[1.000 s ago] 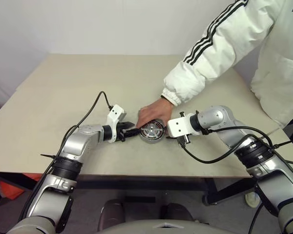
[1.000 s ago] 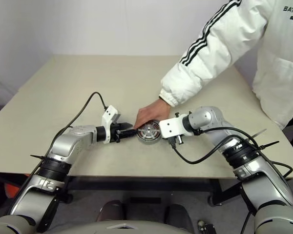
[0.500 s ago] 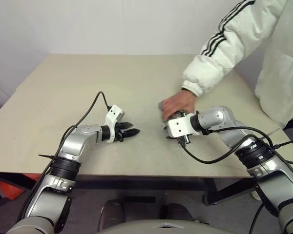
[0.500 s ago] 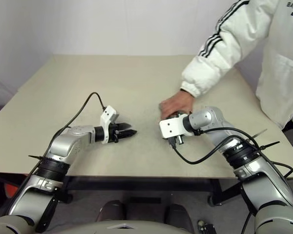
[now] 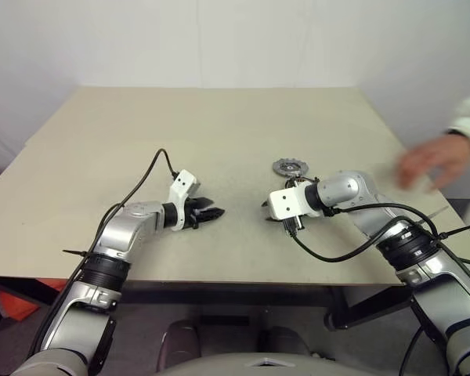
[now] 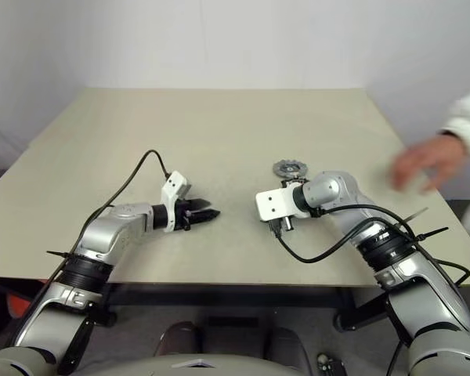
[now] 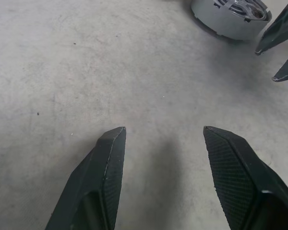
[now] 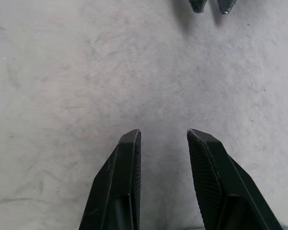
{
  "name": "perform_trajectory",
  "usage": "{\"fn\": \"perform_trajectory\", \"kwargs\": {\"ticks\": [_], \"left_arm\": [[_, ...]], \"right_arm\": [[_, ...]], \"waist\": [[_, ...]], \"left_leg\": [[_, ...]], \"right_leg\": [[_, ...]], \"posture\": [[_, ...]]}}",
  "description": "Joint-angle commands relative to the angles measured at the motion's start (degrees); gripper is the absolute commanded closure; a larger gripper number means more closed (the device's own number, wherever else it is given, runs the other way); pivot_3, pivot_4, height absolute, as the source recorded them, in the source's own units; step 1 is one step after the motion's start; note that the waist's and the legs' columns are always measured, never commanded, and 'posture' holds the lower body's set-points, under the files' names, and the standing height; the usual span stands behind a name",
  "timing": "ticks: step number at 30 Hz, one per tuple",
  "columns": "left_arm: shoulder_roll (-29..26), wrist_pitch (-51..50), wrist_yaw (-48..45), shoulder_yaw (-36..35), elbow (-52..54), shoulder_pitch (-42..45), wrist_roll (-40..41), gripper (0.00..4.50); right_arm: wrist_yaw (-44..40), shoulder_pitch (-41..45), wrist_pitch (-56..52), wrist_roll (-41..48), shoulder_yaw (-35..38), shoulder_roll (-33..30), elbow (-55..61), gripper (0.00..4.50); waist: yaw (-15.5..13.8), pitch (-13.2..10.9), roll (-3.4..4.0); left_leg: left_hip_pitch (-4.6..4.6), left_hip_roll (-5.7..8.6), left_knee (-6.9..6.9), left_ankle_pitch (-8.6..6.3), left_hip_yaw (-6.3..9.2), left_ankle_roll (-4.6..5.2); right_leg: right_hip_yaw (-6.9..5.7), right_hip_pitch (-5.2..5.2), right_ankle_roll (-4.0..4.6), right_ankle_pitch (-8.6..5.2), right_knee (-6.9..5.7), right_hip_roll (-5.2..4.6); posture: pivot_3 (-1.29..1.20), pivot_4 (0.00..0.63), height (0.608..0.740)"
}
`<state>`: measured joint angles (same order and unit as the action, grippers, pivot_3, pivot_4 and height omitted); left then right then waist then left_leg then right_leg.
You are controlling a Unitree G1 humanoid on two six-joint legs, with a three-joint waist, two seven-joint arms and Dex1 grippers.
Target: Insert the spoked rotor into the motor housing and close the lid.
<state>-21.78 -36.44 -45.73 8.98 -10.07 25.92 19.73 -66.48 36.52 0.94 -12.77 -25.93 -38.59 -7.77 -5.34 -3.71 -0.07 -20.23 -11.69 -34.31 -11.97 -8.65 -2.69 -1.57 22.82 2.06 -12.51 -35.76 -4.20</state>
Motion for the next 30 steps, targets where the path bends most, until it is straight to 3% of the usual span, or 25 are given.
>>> {"fn": "perform_trajectory", "kwargs": {"ticks": [1, 4, 8, 18, 22, 25, 30], "left_arm": [[1.76, 1.14, 0.30, -2.74, 0.96, 1.08, 1.69, 1.77], [4.22, -0.09, 0.43, -4.09, 1.04, 1.46, 3.59, 1.77], [5.46, -1.18, -0.63, -3.53, 1.70, 1.42, 4.38, 1.77], [6.79, 0.48, -2.68, -1.99, -3.17, 4.83, 2.76, 1.77], [7.64, 1.50, -3.46, -1.21, -5.00, 6.20, 1.84, 1.77], [8.23, 1.96, -3.74, -0.92, -5.95, 6.95, 1.34, 1.77], [8.45, 2.79, -3.78, -0.87, -7.15, 7.49, 0.60, 1.77]], "right_arm": [[4.35, -0.11, -9.78, 6.82, 8.38, 3.60, 0.28, 2.96], [6.39, -1.02, -22.66, 14.97, 15.88, 7.33, 2.07, 2.96], [6.75, -5.08, -29.65, 19.84, 21.29, 5.24, 7.49, 2.96], [6.68, -13.46, -30.07, 21.24, 25.53, -5.43, 12.02, 2.96], [6.63, -15.47, -25.44, 18.90, 24.29, -9.29, 8.40, 2.23], [8.48, -14.65, -19.67, 14.59, 21.61, -10.43, 4.24, 1.24], [9.11, -9.78, -13.18, 9.91, 17.45, -9.33, -2.63, 1.24]], "waist": [[0.01, 0.00, 0.00], [-0.02, 0.00, 0.00], [-0.47, 0.00, 0.00], [-0.31, 0.00, 0.01], [-0.27, 0.01, 0.02], [-0.23, 0.01, 0.01], [0.05, 0.01, 0.04]], "left_leg": [[0.00, 0.00, 0.01, 0.00, 0.00, 0.00], [0.03, 0.01, 0.03, 0.01, -0.01, -0.01], [-0.03, 0.03, 0.03, 0.00, 0.00, 0.00], [0.17, 0.01, 0.07, 0.02, -0.02, -0.04], [0.16, 0.03, 0.07, 0.02, -0.02, -0.03], [0.14, 0.03, 0.07, 0.02, -0.02, -0.03], [0.12, 0.02, 0.09, 0.01, -0.05, -0.02]], "right_leg": [[0.01, 0.00, 0.00, 0.00, 0.00, 0.00], [0.01, -0.01, 0.00, 0.00, -0.01, 0.00], [0.01, -0.04, 0.00, 0.00, 0.06, -0.01], [0.02, -0.17, -0.02, -0.01, 0.09, 0.00], [0.03, -0.21, -0.03, -0.01, 0.13, -0.01], [0.02, -0.19, -0.03, -0.01, 0.14, -0.01], [0.02, -0.14, -0.03, -0.01, 0.13, -0.01]], "posture": [[0.00, 0.000, 0.740], [0.00, 0.000, 0.740], [0.00, 0.000, 0.740], [0.00, 0.000, 0.740], [0.00, 0.000, 0.740], [0.00, 0.000, 0.740], [0.00, 0.000, 0.740]]}}
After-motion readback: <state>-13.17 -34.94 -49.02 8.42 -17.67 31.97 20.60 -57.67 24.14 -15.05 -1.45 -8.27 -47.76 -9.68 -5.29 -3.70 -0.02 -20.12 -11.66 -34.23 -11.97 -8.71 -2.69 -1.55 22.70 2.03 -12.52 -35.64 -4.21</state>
